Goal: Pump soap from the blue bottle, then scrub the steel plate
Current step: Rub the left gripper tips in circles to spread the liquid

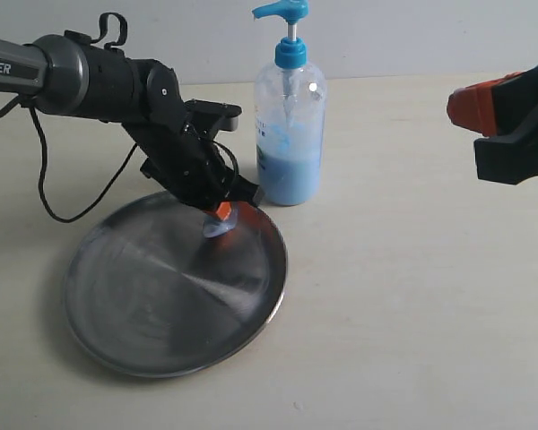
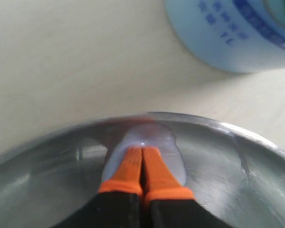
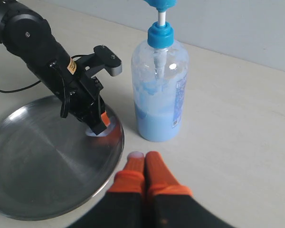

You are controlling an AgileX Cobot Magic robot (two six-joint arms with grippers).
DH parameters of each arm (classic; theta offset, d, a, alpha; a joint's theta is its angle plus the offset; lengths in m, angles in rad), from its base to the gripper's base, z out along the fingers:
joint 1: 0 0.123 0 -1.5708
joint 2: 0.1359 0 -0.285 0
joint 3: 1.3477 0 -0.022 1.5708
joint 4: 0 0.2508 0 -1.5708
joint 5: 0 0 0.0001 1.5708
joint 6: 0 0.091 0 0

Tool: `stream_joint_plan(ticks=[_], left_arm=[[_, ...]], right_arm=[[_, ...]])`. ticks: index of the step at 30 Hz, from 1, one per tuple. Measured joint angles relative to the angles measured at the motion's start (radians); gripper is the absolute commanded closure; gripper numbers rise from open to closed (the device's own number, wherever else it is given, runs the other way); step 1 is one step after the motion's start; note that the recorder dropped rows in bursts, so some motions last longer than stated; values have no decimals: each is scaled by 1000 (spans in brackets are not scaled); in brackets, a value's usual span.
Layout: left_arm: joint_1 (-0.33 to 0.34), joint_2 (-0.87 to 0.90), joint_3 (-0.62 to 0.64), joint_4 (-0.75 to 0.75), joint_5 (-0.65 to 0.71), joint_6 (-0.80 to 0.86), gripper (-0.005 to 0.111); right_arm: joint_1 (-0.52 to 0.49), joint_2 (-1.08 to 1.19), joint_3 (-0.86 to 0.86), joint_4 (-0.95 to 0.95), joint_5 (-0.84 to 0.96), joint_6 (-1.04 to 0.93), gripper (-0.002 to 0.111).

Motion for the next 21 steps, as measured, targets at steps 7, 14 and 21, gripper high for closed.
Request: stream_joint_plan(ticks=[7, 14, 21], left_arm=[[0, 0, -6, 57, 50, -9, 107], [0, -2, -8, 57, 95, -9, 107], [-5, -2, -10, 41, 113, -9, 107]], right_arm=[[0, 0, 0, 2, 0, 0, 108], [0, 0, 0, 2, 0, 0, 108], [0, 0, 0, 2, 0, 0, 108]])
